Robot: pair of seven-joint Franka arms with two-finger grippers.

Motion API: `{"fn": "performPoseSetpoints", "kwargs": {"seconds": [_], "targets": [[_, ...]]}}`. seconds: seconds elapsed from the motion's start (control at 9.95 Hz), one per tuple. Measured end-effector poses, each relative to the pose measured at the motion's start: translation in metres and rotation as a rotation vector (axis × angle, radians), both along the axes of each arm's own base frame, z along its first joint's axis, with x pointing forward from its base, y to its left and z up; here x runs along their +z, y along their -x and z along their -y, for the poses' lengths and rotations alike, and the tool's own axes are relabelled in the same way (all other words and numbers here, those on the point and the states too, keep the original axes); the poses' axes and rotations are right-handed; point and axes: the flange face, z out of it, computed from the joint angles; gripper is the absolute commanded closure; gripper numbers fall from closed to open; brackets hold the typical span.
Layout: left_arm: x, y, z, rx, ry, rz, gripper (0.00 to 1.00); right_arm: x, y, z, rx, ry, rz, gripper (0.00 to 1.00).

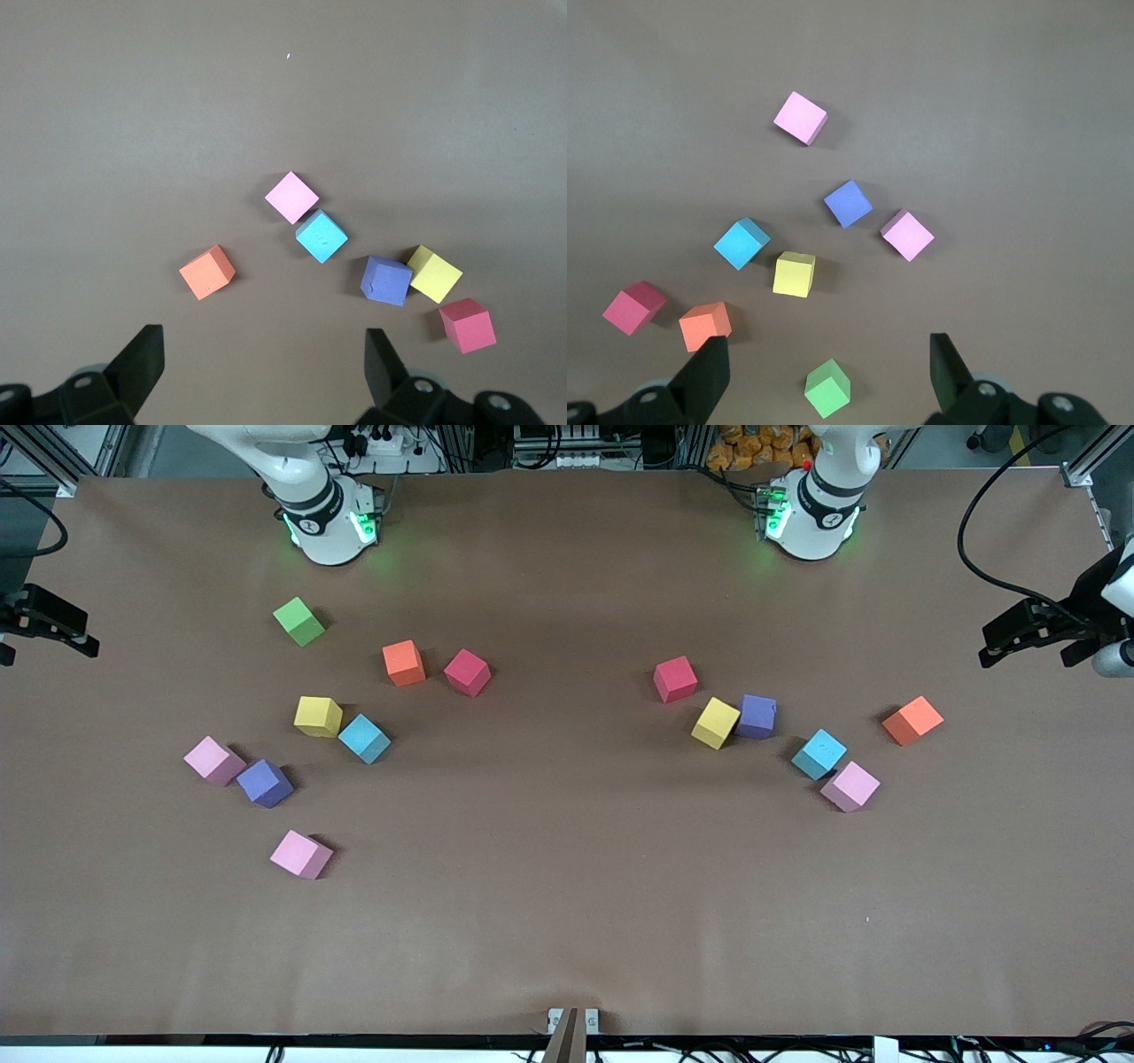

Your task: Form number 2 with 11 blocks

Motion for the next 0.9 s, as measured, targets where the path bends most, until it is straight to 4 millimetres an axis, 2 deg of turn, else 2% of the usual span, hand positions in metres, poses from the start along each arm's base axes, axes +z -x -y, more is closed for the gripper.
{"fn": "performPoseSetpoints", "kwargs": {"seconds": [0.7, 0.9], "targets": [[-0.0012, -0.0006, 0.0024, -0.004, 0.000, -0.002, 0.00, -0.0010, -0.0011, -0.0020, 0.004, 0.000, 0.001, 0.00], [-0.0088, -0.0042, 0.0078, 0.001, 0.008, -0.017, 0.00, -0.0018, -0.0021, -0.0020, 0.004, 0.001, 0.003, 0.00]]}}
